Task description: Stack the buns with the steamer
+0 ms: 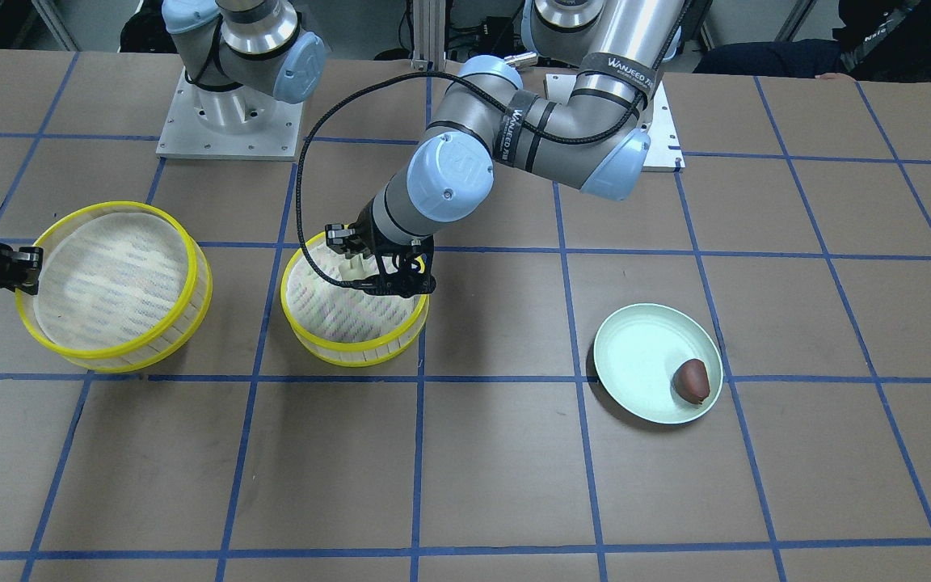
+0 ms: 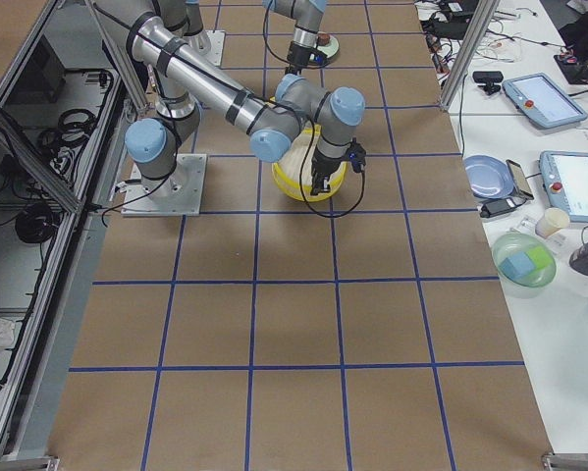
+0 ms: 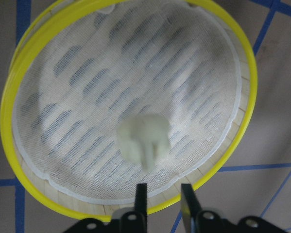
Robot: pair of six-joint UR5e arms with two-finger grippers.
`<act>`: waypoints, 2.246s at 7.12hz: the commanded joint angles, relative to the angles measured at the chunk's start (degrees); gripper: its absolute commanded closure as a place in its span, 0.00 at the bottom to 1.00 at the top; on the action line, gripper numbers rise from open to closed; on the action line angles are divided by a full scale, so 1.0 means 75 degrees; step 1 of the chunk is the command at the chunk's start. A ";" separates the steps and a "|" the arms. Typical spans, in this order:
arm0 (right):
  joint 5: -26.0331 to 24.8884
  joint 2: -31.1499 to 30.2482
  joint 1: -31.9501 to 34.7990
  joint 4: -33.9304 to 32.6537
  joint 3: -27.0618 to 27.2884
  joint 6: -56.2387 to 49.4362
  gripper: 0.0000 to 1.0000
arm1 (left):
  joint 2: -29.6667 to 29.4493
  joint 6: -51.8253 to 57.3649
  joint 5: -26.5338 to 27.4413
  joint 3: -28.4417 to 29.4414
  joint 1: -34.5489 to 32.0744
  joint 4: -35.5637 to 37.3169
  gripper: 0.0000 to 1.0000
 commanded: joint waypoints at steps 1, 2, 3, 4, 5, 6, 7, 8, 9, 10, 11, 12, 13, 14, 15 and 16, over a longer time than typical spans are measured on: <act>0.0000 -0.0235 0.0245 0.0420 0.0114 0.0575 1.00 | 0.0078 -0.0005 0.0771 -0.0009 0.0010 -0.0020 0.00; 0.0011 -0.0457 0.0479 0.0445 0.0347 0.1147 1.00 | 0.0183 -0.0005 0.0986 0.0073 0.0173 -0.0125 0.00; 0.0035 -0.0785 0.0968 0.0469 0.0581 0.1907 1.00 | 0.0288 0.0088 0.1708 0.0190 0.0638 -0.0230 0.00; 0.0209 -0.1101 0.1577 0.0666 0.0711 0.2692 1.00 | 0.0440 0.0182 0.2260 0.0400 0.1049 -0.0278 0.00; 0.0338 -0.1151 0.2383 0.0668 0.0712 0.3825 1.00 | 0.0523 0.0763 0.2683 0.0623 0.1529 -0.0336 0.00; 0.0363 -0.1105 0.3319 0.0552 0.0712 0.4649 1.00 | 0.0663 0.1221 0.2827 0.0683 0.2172 -0.0476 0.01; 0.0491 -0.1023 0.4036 0.0145 0.0747 0.5260 1.00 | 0.0804 0.2502 0.3281 0.0683 0.2816 -0.0756 0.01; 0.0538 -0.0883 0.4368 -0.0010 0.0759 0.5521 1.00 | 0.0863 0.3675 0.3865 0.0683 0.3368 -0.0863 0.00; 0.0516 -0.0847 0.4430 -0.0023 0.0771 0.5524 1.00 | 0.0829 0.4638 0.4068 0.0660 0.3907 -0.0864 0.00; 0.0457 -0.0812 0.4442 -0.0278 0.1003 0.5501 1.00 | 0.0689 0.5483 0.4094 0.0637 0.4400 -0.0841 0.00; 0.0445 -0.0811 0.4442 -0.0803 0.1377 0.5477 1.00 | 0.0584 0.5805 0.4094 0.0532 0.4637 -0.0794 0.00; 0.0352 -0.0800 0.4442 -0.0890 0.1450 0.5361 1.00 | 0.0467 0.5843 0.4117 0.0473 0.4697 -0.0771 0.00; 0.0340 -0.0800 0.4442 -0.0890 0.1462 0.5337 1.00 | 0.0268 0.6353 0.4129 0.0403 0.4709 -0.0770 0.00; 0.0340 -0.0788 0.4442 -0.0902 0.1462 0.5337 1.00 | 0.0127 0.6927 0.4245 0.0309 0.4721 -0.0701 0.00; 0.0328 -0.0741 0.4442 -0.0902 0.1474 0.5337 1.00 | 0.0021 0.7200 0.4490 0.0274 0.4721 -0.0665 0.00; 0.0316 -0.0718 0.4442 -0.0890 0.1486 0.5337 1.00 | -0.0131 0.7794 0.4527 0.0273 0.4721 -0.0537 0.01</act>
